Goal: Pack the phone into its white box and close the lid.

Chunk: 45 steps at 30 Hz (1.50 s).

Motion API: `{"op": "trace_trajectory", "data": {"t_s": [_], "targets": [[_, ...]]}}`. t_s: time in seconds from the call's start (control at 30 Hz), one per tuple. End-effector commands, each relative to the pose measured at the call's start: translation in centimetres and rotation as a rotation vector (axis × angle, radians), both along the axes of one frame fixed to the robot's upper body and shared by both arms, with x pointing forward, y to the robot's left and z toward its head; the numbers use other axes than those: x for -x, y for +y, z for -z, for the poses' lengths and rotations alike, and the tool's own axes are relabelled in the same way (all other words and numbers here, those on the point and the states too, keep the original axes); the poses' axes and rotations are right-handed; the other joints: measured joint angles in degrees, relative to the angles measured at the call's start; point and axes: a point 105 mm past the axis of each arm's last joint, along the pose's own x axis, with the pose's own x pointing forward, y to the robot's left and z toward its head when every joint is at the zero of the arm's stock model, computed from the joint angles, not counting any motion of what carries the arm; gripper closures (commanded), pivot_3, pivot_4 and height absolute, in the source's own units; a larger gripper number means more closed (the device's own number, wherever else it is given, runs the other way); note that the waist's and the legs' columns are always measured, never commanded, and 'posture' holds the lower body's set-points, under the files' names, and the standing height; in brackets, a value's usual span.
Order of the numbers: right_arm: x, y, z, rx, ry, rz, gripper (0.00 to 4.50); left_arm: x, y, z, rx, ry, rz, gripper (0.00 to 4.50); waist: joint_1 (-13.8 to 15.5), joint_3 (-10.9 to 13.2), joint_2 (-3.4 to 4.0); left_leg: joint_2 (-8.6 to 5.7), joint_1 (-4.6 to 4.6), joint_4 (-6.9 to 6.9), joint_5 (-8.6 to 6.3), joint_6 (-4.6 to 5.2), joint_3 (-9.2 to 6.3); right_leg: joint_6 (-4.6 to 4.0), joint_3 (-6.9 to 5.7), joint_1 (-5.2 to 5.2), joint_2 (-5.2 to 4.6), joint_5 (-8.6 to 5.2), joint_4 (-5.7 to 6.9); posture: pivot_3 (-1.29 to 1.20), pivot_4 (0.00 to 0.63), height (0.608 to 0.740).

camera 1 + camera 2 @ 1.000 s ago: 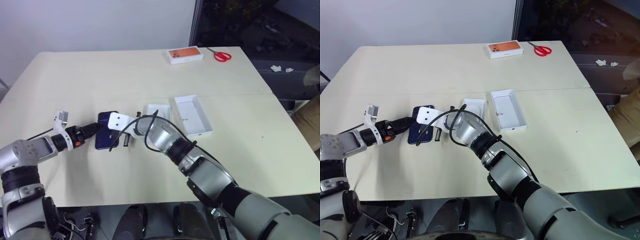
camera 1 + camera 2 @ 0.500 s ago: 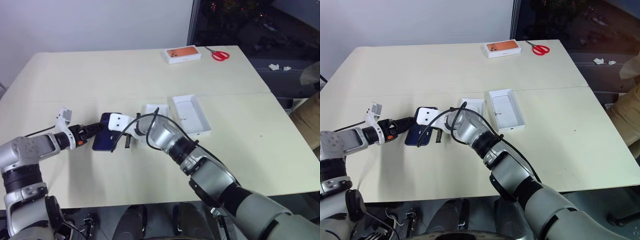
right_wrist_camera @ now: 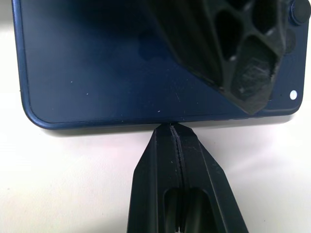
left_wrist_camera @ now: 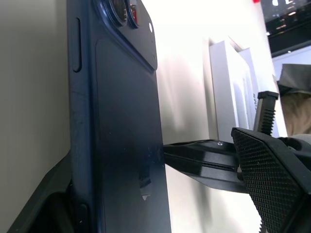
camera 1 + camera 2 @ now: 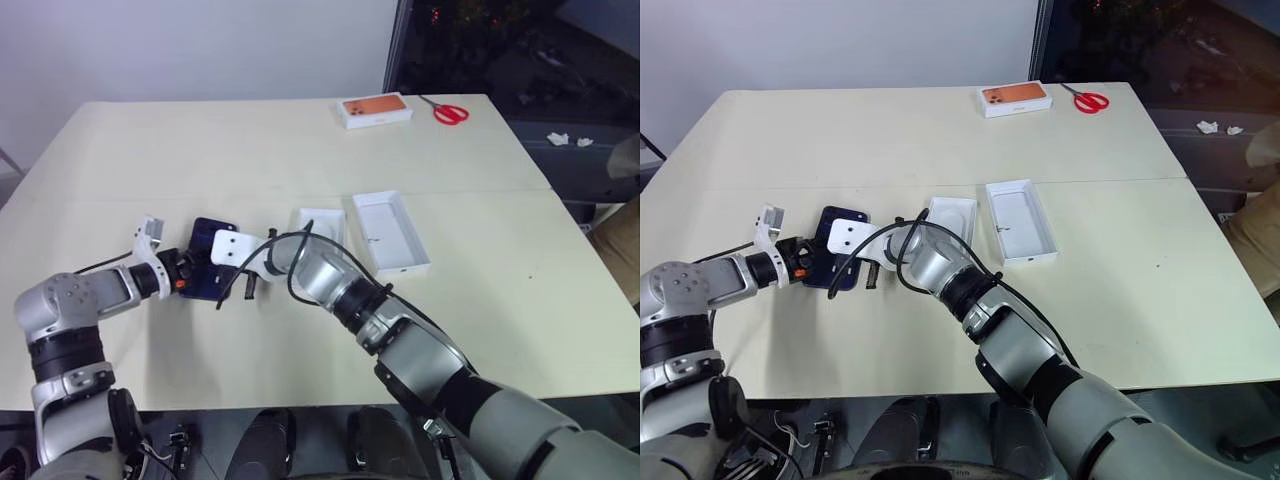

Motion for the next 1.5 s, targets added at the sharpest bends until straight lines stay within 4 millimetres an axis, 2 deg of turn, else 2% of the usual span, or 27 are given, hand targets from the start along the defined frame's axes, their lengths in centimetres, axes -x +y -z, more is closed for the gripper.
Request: {"op": "trace_trajectory", "data": {"t_s": [0.03, 0.2, 0.5, 0.53, 0.63, 1.17, 1.2, 1.3, 1.5], "targets": [[1.1, 1.5, -0.9, -0.049, -0.013, -0.053, 4.48, 1.4, -0.5, 2.2, 0.069, 0.086, 0.032, 0.41, -0.1, 0.0, 0.00, 0.00, 0.00, 0.00, 0.00, 0.00, 0.00, 0.00, 0.00, 0.00, 0.00, 0.00, 0.00, 0.00, 0.150, 0.740], [1.0, 1.3, -0.8, -0.047, -0.015, -0.049, 4.48, 2.6, 0.4, 2.3, 0.135, 0.093, 0.022, 0.41, -1.1, 0.0, 0.00, 0.01, -0.01, -0.05, 0.00, 0.01, 0.00, 0.00, 0.00, -0.01, 0.00, 0.00, -0.01, 0.00, 0.150, 0.740], [1.0, 1.3, -0.7, -0.044, -0.018, -0.054, 4.48, 3.0, 1.1, 2.8, 0.178, 0.104, -0.006, 0.41, -1.2, 0.0, 0.00, 0.03, 0.00, -0.10, -0.04, 0.06, 0.00, 0.00, 0.01, -0.05, 0.01, 0.00, -0.02, 0.00, 0.150, 0.740], [1.1, 1.3, -0.7, -0.043, -0.018, -0.055, 4.50, 3.0, 1.2, 2.9, 0.181, 0.106, -0.011, 0.96, -1.2, 0.0, 0.01, 0.03, 0.00, -0.10, -0.04, 0.06, 0.00, 0.00, 0.01, -0.05, 0.01, 0.00, -0.02, 0.00, 0.150, 0.740], [1.1, 1.3, -0.7, -0.044, -0.015, -0.055, 4.50, 3.1, 1.3, 3.1, 0.183, 0.111, -0.023, 2.18, -1.2, 0.0, 0.00, 0.04, -0.01, -0.11, -0.04, 0.06, 0.00, 0.00, 0.01, -0.06, 0.01, 0.00, -0.02, 0.00, 0.150, 0.740], [0.9, 1.0, -0.7, -0.045, -0.016, -0.045, 4.50, 3.7, 2.0, 4.5, 0.217, 0.161, -0.064, 2.18, -1.2, 0.0, -0.01, 0.05, 0.01, -0.13, -0.06, 0.10, 0.00, 0.00, 0.01, -0.06, 0.01, 0.00, -0.03, 0.00, 0.150, 0.740], [0.9, 1.0, -0.6, -0.044, -0.016, -0.045, 4.50, 3.7, 2.1, 4.6, 0.215, 0.160, -0.067, 2.75, -1.2, 0.0, -0.01, 0.05, 0.01, -0.13, -0.06, 0.10, 0.00, 0.00, 0.01, -0.06, 0.01, 0.00, -0.02, 0.00, 0.150, 0.740], [0.9, 1.0, -0.6, -0.044, -0.016, -0.046, 4.50, 3.6, 2.4, 4.7, 0.206, 0.161, -0.081, 3.99, -1.2, -0.1, 0.18, 0.05, 0.05, -0.15, -0.06, 0.10, 0.00, 0.00, 0.01, -0.04, 0.01, 0.00, -0.02, 0.00, 0.150, 0.740], [0.9, 1.0, -0.7, -0.045, -0.020, -0.047, 4.50, 3.6, 2.6, 5.0, 0.186, 0.162, -0.089, 3.99, -1.2, -0.1, 0.21, 0.12, 0.72, -0.87, 0.10, -0.13, 0.08, -0.04, 0.12, 0.23, 0.07, -0.02, -0.10, 0.00, 0.150, 0.740]]}}
